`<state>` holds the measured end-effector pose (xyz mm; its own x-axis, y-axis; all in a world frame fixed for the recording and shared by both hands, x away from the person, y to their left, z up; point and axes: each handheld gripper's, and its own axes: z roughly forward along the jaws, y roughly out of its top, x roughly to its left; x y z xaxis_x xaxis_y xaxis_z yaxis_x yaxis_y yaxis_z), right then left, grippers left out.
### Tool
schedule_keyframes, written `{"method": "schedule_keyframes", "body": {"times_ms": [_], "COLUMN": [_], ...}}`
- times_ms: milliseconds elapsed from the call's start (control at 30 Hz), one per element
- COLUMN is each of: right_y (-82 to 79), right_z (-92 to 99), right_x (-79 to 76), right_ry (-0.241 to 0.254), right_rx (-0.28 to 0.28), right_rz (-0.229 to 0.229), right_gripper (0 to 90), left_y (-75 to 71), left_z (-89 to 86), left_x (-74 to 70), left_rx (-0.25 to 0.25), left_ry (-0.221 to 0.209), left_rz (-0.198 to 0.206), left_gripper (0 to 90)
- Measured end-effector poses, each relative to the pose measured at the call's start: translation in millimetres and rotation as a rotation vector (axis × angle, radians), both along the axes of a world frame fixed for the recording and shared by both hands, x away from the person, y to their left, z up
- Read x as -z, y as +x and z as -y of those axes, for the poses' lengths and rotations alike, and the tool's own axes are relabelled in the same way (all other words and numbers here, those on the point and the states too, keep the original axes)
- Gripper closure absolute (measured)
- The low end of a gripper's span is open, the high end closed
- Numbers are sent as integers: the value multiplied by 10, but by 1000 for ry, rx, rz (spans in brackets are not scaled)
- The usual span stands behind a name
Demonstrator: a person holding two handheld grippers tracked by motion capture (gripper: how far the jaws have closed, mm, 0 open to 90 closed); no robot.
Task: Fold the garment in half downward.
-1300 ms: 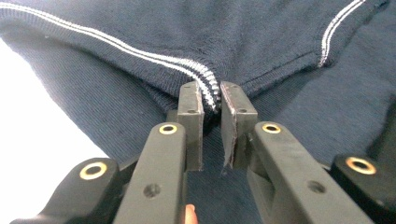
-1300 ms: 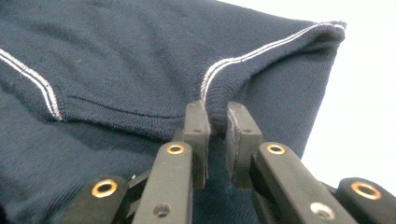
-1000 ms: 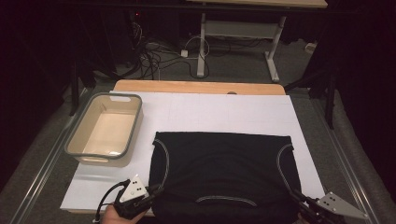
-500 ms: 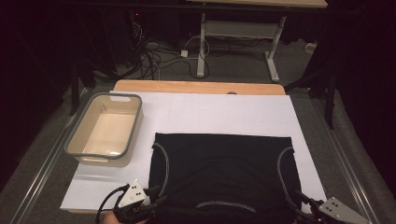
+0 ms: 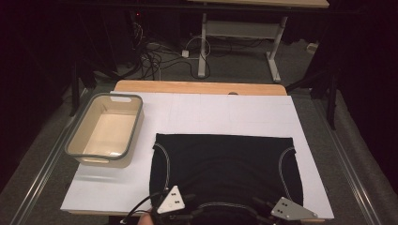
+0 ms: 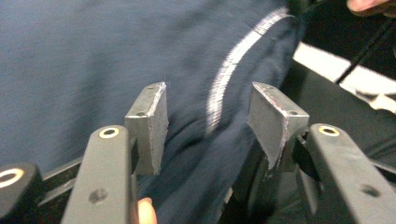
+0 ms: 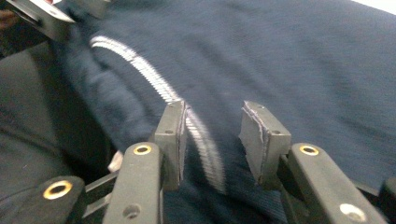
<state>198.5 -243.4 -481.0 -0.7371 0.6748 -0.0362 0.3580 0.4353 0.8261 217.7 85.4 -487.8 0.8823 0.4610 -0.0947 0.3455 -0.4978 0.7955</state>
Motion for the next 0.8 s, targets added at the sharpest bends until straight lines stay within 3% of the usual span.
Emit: {"method": "schedule_keyframes", "body": {"times_ms": [167,267,333,400,533,600,700,800], "right_y": [19,21,39,37,-92,-161,-184,-151], "right_z": [-111,-135,-124,-121,-103,-87,-63,-41], "right_x": [72,115,114,102,36,24,45,40], "right_ry": [-45,-90,-92,-93,-66,-65,-58,-31], "right_rx": [-25,-27,-28,-41,-54,-63,-65,-68], "right_rz": [-23,-8,-4,2,29,37,25,7], "right_gripper": [632,752,833,846,847,845,833,730], "left_y": [17,0,-5,-16,-142,-200,-176,-117], "left_z": [135,143,139,126,86,81,53,-3], "left_x": [84,101,98,78,-11,-8,46,58], "left_rx": [12,2,5,6,39,52,51,37], "left_ry": [52,70,68,60,23,28,11,-12], "left_rz": [6,44,49,42,37,36,4,-15], "left_gripper": [537,677,742,779,781,778,753,669]}}
